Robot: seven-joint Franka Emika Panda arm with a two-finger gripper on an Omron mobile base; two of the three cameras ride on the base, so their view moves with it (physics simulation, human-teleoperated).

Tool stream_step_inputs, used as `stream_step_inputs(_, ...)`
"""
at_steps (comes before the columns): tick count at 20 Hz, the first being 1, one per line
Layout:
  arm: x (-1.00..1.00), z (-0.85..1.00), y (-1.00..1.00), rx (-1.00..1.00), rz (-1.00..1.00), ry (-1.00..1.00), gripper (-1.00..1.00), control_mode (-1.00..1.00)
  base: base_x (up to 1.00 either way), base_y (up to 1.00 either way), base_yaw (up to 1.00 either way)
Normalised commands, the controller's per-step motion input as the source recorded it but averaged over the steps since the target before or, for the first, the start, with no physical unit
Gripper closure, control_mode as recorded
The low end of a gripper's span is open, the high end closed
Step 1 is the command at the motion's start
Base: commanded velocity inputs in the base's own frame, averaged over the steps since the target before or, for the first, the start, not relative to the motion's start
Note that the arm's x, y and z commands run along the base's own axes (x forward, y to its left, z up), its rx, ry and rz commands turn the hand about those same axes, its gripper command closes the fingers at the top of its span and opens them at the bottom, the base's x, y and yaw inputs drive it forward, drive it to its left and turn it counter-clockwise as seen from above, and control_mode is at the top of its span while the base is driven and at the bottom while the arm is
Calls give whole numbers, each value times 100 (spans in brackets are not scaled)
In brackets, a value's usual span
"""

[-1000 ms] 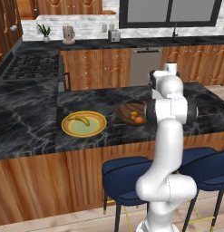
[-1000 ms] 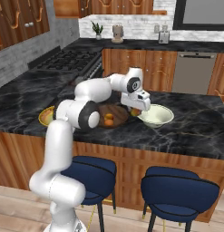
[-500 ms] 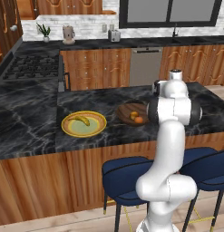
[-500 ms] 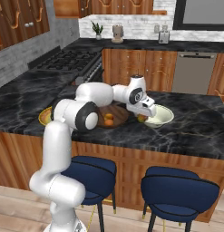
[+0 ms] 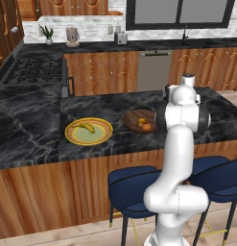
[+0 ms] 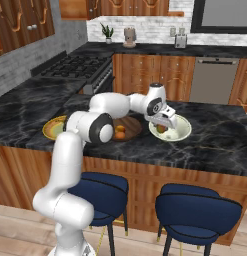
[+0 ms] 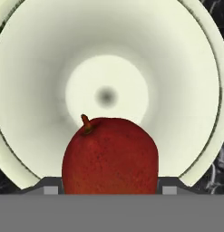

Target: Take the fruits from the plate on the dining counter and place two fruits in each bowl.

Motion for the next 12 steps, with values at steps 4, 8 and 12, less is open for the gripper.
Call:
stream_step_inputs(4,28,-12,0,0,0,0,100,-100,0,0,0)
stream_step_inputs(8,0,-29,0,0,0,0,-100,-100,0,0,0)
stream_step_inputs(12,0,-2,0,0,0,0,-100,-100,0,0,0)
